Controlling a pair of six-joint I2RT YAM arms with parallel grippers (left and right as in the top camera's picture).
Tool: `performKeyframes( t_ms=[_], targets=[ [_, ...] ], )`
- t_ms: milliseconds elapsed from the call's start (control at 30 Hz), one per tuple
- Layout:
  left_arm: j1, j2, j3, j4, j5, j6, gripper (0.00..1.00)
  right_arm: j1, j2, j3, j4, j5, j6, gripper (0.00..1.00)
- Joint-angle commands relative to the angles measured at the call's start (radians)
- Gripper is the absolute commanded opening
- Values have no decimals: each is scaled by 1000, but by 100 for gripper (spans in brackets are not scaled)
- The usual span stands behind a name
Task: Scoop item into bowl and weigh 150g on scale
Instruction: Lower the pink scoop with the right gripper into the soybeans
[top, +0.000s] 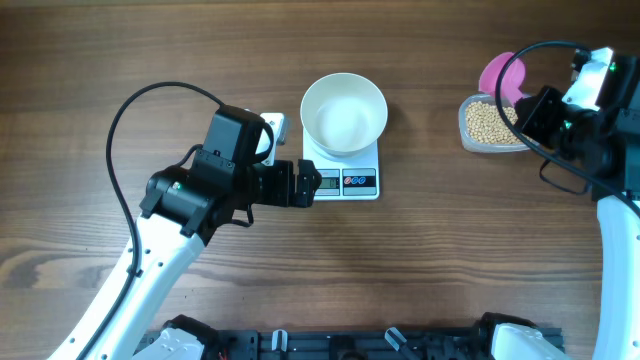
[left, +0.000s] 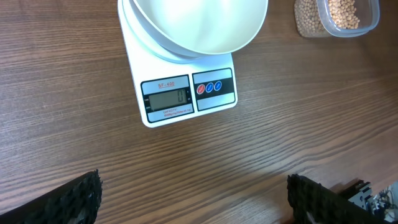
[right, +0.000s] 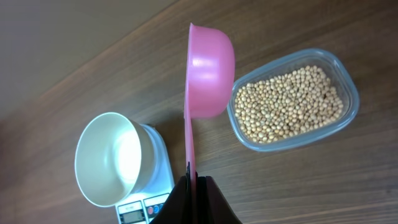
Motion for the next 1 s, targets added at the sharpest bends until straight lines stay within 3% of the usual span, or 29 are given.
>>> performKeyframes(
  t_ms=[0, 667, 967],
  targets=[
    [-5, 4, -4, 3, 8, 21, 100, -9, 18, 12, 5, 9, 57, 4],
    [-5, 4, -4, 3, 9, 21, 100, -13, 23, 11, 45, 58, -155, 4],
    [-5, 4, -4, 3, 8, 21, 100, -13, 23, 11, 52, 50, -174, 4]
  ],
)
